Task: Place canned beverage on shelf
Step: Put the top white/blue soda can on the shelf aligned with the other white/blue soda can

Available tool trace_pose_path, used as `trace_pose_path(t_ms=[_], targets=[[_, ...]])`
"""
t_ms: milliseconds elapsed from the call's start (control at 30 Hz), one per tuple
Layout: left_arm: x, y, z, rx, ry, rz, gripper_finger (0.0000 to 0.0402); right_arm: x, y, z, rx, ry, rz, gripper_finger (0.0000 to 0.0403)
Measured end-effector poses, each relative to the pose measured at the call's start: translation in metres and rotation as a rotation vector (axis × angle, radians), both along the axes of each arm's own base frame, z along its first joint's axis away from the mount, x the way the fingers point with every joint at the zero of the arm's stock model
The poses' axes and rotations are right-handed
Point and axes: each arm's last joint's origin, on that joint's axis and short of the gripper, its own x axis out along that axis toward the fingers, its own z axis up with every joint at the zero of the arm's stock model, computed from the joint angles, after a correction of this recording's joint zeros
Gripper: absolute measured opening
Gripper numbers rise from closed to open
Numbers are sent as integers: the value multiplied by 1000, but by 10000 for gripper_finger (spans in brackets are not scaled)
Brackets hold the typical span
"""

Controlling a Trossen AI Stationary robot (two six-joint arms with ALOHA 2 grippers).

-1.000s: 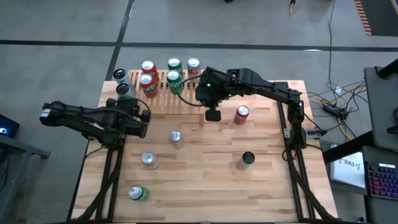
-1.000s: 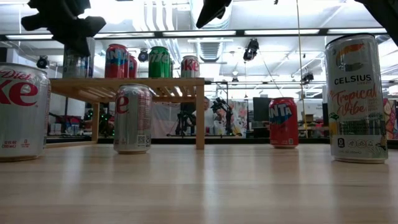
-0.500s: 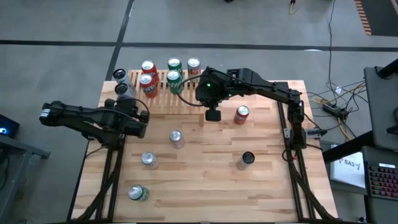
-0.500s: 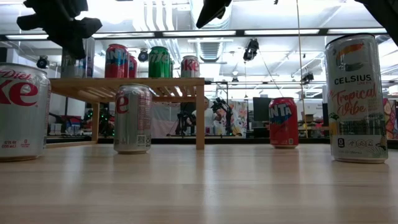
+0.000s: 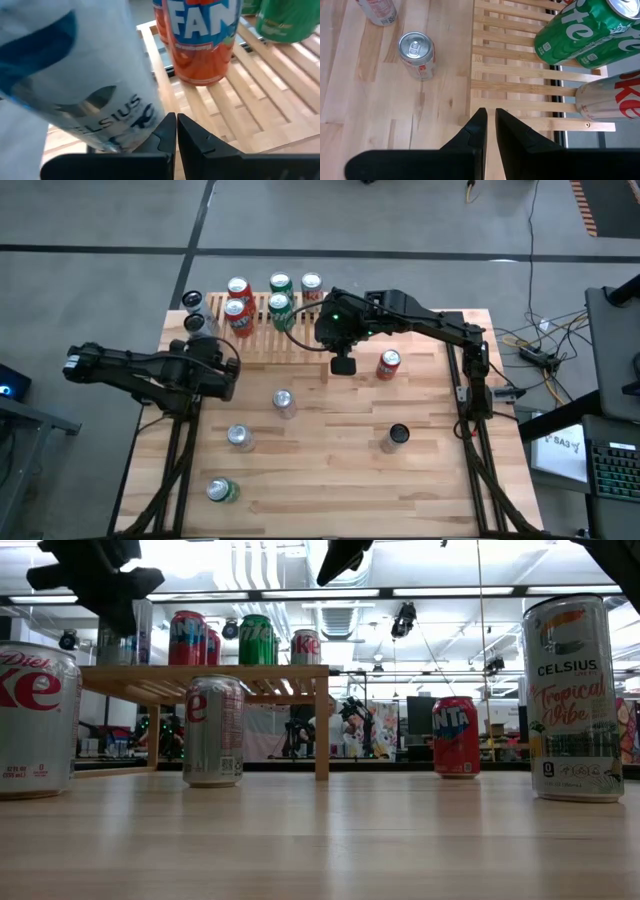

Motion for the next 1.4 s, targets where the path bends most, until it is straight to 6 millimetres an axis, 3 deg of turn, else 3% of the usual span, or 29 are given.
trace_pose_path(t_ms=[300,867,1400], targets=[[10,-2,1,-2,-48,-48,0,0,0,0,0,0,0,27],[7,0,-2,104,-18,-30,0,0,0,0,-3,1,4,27],[-4,1,-11,25,23,4,0,0,0,0,2,3,-2,27]])
